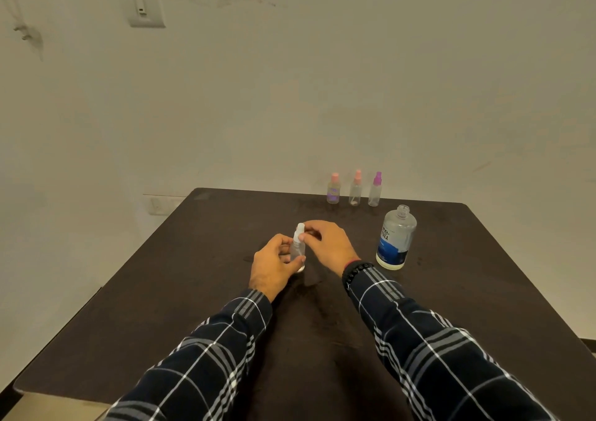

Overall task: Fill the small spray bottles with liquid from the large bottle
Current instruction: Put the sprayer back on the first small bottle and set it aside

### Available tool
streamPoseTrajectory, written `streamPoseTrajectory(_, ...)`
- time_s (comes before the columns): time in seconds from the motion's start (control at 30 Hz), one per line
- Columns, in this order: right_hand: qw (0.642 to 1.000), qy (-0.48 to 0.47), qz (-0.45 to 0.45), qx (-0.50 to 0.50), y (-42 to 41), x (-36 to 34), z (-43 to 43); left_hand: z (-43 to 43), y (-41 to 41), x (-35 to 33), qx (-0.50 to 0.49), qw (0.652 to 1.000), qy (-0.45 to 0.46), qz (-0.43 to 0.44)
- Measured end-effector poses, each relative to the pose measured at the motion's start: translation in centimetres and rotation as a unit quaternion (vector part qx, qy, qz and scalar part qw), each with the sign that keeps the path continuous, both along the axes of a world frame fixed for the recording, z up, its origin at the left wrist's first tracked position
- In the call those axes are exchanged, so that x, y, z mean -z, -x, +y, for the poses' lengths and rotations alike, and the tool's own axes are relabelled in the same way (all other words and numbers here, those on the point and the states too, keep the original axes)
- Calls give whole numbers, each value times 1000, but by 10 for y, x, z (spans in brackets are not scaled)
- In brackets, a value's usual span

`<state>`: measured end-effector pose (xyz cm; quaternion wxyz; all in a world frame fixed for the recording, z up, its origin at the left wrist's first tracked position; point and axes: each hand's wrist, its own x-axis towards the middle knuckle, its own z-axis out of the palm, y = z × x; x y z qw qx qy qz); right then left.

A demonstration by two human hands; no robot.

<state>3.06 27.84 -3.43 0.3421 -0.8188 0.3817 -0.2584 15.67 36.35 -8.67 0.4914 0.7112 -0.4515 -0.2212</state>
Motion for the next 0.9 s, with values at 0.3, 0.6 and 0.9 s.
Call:
streamPoseTrajectory(0.3, 999, 31, 23, 28, -8, 8, 4, 3, -1, 0, 2, 1000, 11, -11)
streamPoseTrajectory(0.6, 999, -16, 13, -35, 2, 6, -5, 1, -1, 3, 7, 1000, 23, -7)
streamPoseTrajectory(0.9, 998, -11, 9, 63, -8, 12, 3, 2, -1, 0, 5, 1000, 7, 1)
